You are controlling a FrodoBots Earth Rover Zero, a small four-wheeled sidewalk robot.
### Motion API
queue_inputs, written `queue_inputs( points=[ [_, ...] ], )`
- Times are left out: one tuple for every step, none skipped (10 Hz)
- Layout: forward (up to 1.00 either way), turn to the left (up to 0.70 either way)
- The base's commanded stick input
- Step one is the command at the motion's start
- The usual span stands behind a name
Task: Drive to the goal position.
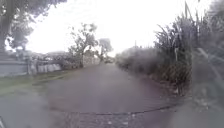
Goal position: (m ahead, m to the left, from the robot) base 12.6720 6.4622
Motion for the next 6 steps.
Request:
queue_inputs(
  points=[
    [0.00, 0.00],
    [0.00, 0.00],
    [0.00, 0.00],
    [0.00, 0.00],
    [0.08, 0.00],
    [0.26, 0.00]
  ],
)
